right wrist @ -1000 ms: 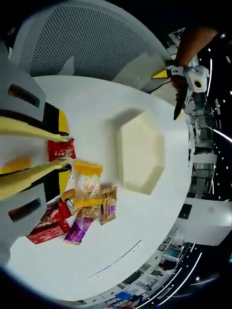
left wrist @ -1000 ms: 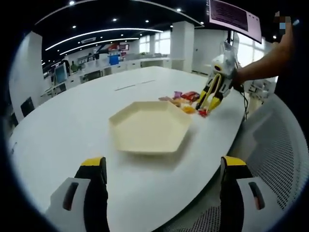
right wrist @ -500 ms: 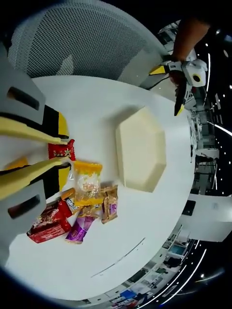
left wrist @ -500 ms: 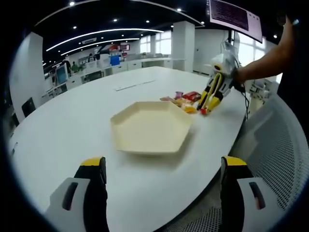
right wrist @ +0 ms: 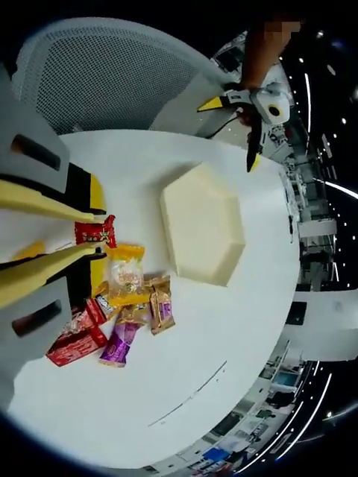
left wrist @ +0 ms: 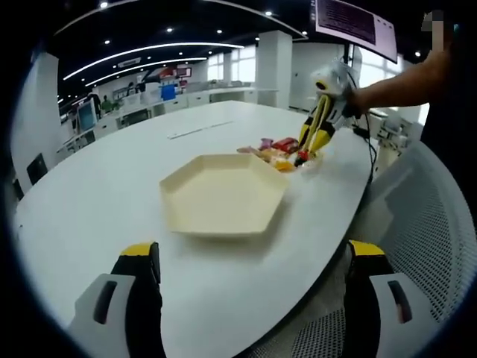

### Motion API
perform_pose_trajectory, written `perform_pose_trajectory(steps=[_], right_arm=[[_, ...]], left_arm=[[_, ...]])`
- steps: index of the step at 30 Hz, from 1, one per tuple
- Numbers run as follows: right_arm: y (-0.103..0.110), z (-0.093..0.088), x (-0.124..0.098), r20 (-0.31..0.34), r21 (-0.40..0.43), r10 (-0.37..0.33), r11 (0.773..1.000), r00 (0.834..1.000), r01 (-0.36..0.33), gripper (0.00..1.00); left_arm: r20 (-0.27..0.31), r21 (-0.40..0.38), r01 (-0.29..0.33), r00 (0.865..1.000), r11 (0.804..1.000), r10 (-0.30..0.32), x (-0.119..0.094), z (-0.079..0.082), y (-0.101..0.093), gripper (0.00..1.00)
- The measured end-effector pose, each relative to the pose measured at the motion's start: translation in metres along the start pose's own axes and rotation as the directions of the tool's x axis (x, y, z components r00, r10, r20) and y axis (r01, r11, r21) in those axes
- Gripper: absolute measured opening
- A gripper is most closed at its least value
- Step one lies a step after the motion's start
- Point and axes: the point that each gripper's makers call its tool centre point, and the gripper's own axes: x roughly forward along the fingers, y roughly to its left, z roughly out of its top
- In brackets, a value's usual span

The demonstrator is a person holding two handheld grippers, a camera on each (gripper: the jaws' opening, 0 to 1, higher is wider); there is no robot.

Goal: Place the target food into the container with the food tongs after gripping and lifting it, then release it inside without dropping or visibly crushing the food.

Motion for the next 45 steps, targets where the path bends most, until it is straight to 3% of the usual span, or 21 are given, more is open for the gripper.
perform_pose_trajectory(steps=[13,23,33,45], right_arm=[[-0.008,0.043,-0.029,-0.026,-0.070,-0.023,0.997,0.999,0.021,0.19],[-0.011,0.072,-0.037,-0.011,-0.095,-0.031,0.995,0.999,0.030,0.20],[-0.001,0.106,-0.024,-0.007,-0.146,-0.010,0.989,1.000,0.009,0.20],[0.005,0.165,0.011,-0.009,-0.224,0.032,0.974,0.999,-0.033,0.20]], left_arm=[[-0.002,0.010,-0.013,1.000,1.000,0.013,-0.001,-0.001,0.003,1.00],[0.000,0.004,-0.016,1.000,1.000,0.016,-0.002,0.000,0.003,0.99],[0.001,0.015,-0.039,0.999,0.999,0.039,-0.003,0.000,0.007,0.99],[-0.009,0.030,-0.065,0.998,0.997,0.065,-0.003,-0.002,0.012,0.98]])
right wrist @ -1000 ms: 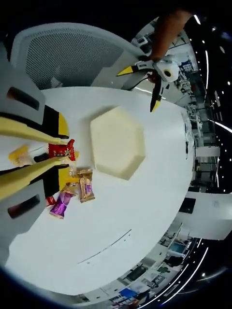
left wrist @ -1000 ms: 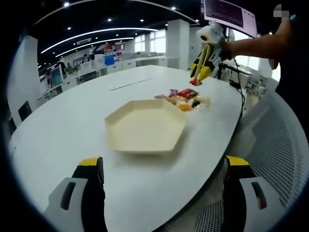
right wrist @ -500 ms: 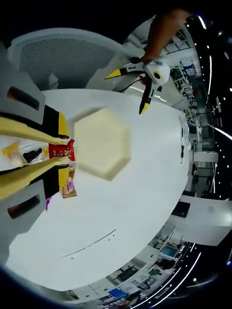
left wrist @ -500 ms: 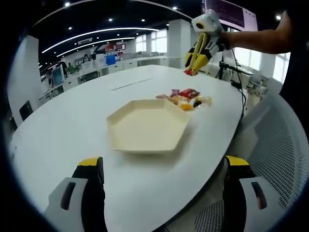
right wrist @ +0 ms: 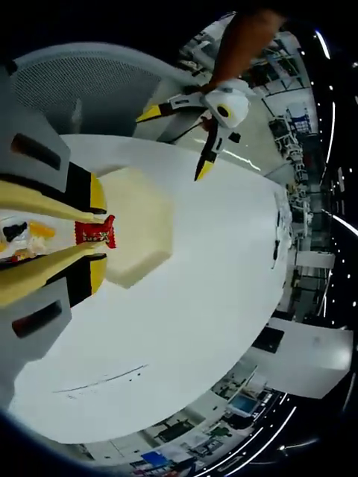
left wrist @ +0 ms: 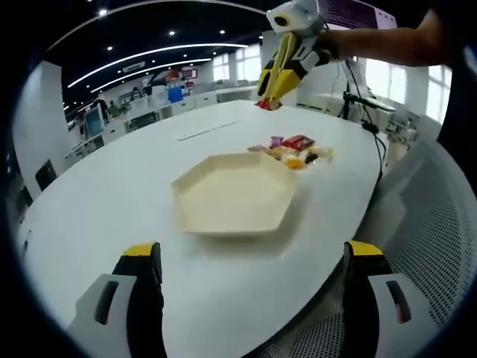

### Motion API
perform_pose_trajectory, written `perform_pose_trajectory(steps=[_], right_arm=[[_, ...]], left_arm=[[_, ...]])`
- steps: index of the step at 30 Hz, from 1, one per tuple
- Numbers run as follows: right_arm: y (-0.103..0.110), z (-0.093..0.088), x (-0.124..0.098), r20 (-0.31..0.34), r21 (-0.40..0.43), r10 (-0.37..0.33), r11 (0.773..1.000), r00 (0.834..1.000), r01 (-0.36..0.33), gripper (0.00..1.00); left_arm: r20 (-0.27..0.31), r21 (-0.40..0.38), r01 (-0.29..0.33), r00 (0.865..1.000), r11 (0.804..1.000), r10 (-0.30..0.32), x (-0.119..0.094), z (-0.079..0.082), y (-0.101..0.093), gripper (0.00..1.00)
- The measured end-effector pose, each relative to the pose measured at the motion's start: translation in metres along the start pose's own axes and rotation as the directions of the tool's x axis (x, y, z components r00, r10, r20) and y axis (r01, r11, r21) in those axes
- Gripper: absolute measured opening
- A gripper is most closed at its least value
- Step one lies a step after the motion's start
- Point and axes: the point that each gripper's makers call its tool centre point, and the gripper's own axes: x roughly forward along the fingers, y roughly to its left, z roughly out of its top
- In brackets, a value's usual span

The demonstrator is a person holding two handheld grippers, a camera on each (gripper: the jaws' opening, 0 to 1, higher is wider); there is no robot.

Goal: Place the target food into the container with the food tongs after gripping and lifting it, then release it inside without dropping or visibly crushing the food.

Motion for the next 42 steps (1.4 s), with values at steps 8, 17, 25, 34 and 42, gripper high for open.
perform_pose_trajectory(steps=[8,17,25,34,42], right_arm=[[-0.012,0.036,0.022,0.013,-0.021,0.013,1.000,1.000,-0.013,0.20],[-0.016,0.059,0.044,0.012,-0.041,0.030,0.999,0.999,-0.029,0.20],[-0.012,0.069,0.054,0.020,-0.049,0.042,0.998,0.999,-0.041,0.22],[-0.012,0.071,0.057,0.010,-0.031,0.027,0.999,1.000,-0.027,0.22],[-0.006,0.075,0.038,0.015,-0.051,0.022,0.998,1.000,-0.021,0.22]], left_arm=[[-0.019,0.010,0.004,1.000,1.000,-0.004,0.001,-0.003,-0.001,0.97],[-0.024,0.012,0.013,1.000,1.000,-0.013,0.002,-0.005,-0.002,0.96],[-0.026,0.019,0.019,0.999,1.000,-0.019,0.002,-0.005,-0.004,0.95],[-0.006,0.010,0.028,1.000,1.000,-0.028,0.002,0.000,-0.005,0.95],[0.015,0.011,0.073,0.997,0.997,-0.073,0.004,0.004,-0.016,0.99]])
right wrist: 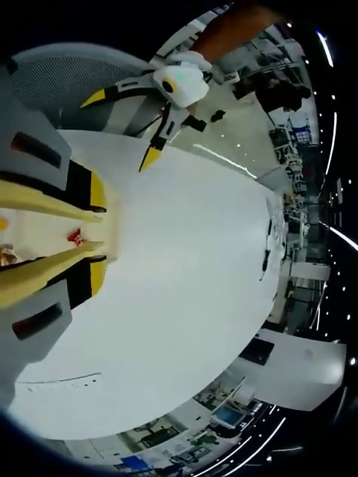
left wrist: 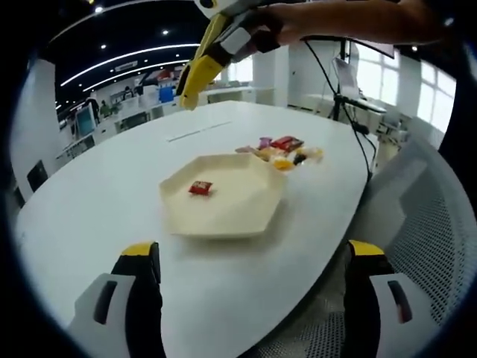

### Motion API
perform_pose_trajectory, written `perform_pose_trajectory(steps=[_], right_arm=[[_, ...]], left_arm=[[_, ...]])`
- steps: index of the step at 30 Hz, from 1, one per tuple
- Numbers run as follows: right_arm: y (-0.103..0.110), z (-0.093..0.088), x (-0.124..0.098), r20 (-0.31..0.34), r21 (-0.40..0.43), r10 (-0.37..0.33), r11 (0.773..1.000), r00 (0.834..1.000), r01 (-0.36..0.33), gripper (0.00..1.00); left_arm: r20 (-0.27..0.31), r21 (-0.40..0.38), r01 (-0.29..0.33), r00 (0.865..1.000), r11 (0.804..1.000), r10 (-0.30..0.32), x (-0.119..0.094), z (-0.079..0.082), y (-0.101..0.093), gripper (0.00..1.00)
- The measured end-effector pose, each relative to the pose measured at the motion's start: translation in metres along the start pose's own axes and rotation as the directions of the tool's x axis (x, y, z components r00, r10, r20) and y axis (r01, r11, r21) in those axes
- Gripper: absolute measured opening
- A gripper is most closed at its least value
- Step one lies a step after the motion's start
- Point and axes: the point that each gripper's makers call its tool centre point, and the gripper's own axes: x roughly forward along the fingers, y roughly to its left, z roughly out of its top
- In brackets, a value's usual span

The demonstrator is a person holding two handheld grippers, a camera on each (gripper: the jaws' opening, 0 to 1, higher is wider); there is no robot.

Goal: Place the target food into the container with the food tongs after gripping and lifting it, then release it inside without dropping or visibly crushing the food.

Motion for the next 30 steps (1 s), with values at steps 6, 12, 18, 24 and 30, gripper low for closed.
perform_pose_trajectory(steps=[6,12,18,24,30], right_arm=[[-0.010,-0.003,-0.025,0.027,0.076,-0.061,0.995,0.998,0.058,0.21],[-0.004,-0.025,-0.050,0.018,0.036,-0.057,0.998,0.998,0.056,0.22],[-0.008,-0.050,-0.072,0.020,0.042,-0.065,0.997,0.998,0.064,0.23],[-0.007,-0.083,-0.095,0.015,0.056,-0.084,0.995,0.996,0.083,0.23],[-0.010,-0.106,-0.117,0.026,0.068,-0.093,0.994,0.995,0.091,0.23]], left_arm=[[-0.005,-0.002,-0.003,1.000,1.000,0.003,0.000,-0.002,0.001,0.99],[0.024,0.011,-0.039,0.999,0.999,0.038,-0.003,0.000,0.008,0.99],[0.000,0.005,-0.008,1.000,1.000,0.008,0.000,-0.004,0.003,1.00],[-0.004,-0.006,-0.022,1.000,1.000,0.022,-0.001,-0.006,0.007,1.00],[-0.019,-0.015,-0.043,0.999,0.999,0.043,-0.002,-0.010,0.011,1.00]])
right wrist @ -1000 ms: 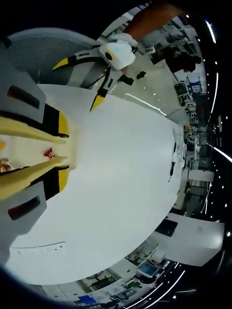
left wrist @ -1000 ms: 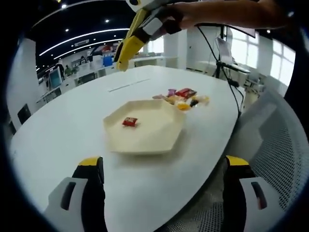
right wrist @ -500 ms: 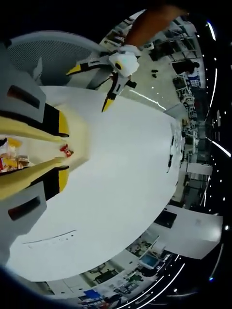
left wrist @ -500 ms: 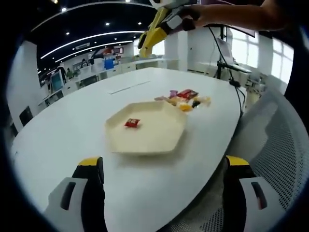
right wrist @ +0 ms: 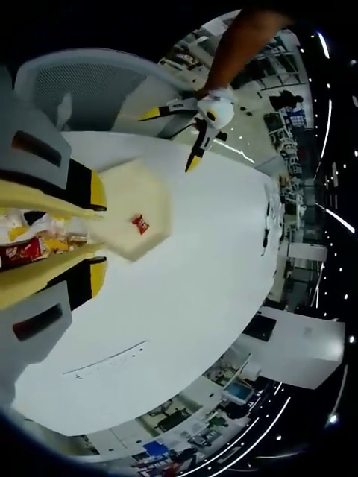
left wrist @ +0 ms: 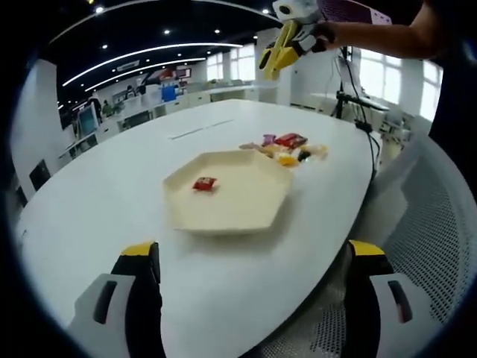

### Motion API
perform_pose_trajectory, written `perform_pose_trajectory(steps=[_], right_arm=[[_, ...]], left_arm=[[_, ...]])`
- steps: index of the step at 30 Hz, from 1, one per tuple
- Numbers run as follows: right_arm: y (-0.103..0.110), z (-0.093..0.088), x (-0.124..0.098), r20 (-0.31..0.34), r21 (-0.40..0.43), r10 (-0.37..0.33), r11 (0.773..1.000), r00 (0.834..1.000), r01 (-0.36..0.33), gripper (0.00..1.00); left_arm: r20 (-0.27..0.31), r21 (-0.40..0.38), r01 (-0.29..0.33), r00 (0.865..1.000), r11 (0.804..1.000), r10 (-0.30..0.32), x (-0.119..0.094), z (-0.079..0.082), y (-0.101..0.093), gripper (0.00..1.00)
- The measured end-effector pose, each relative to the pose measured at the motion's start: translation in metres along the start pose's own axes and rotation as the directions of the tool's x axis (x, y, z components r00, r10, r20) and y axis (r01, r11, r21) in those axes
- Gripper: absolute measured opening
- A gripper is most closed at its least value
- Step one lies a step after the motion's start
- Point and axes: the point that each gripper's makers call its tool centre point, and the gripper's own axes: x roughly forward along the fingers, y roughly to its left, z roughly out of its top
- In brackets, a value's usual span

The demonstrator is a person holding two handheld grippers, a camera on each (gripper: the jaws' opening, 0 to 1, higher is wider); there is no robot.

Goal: Place the target food into the container with the food tongs after gripping and lifting it, then release it inside without dropping or visibly crushing the food.

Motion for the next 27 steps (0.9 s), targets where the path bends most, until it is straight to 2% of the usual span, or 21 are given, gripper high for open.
perform_pose_trajectory(steps=[5,11,21,24,27], right_arm=[[-0.004,-0.017,-0.012,-0.011,-0.006,-0.021,1.000,1.000,0.021,0.24],[-0.006,-0.028,-0.025,-0.006,0.017,-0.054,0.998,0.999,0.054,0.24],[-0.006,-0.044,-0.029,-0.016,0.046,-0.089,0.995,0.996,0.090,0.24],[-0.008,-0.049,-0.035,-0.023,0.084,-0.116,0.989,0.993,0.118,0.24],[-0.006,-0.054,-0.043,-0.025,0.116,-0.128,0.985,0.991,0.130,0.24]], left_arm=[[-0.004,-0.003,-0.021,1.000,1.000,0.021,-0.001,-0.001,0.003,1.00],[-0.004,-0.008,-0.009,1.000,1.000,0.009,0.000,-0.002,0.001,1.00],[-0.001,-0.010,-0.017,1.000,1.000,0.017,0.000,-0.002,0.004,1.00],[0.010,-0.005,-0.023,1.000,1.000,0.023,0.000,0.002,0.003,1.00],[-0.016,-0.014,-0.006,1.000,1.000,0.006,0.003,-0.003,0.001,1.00]])
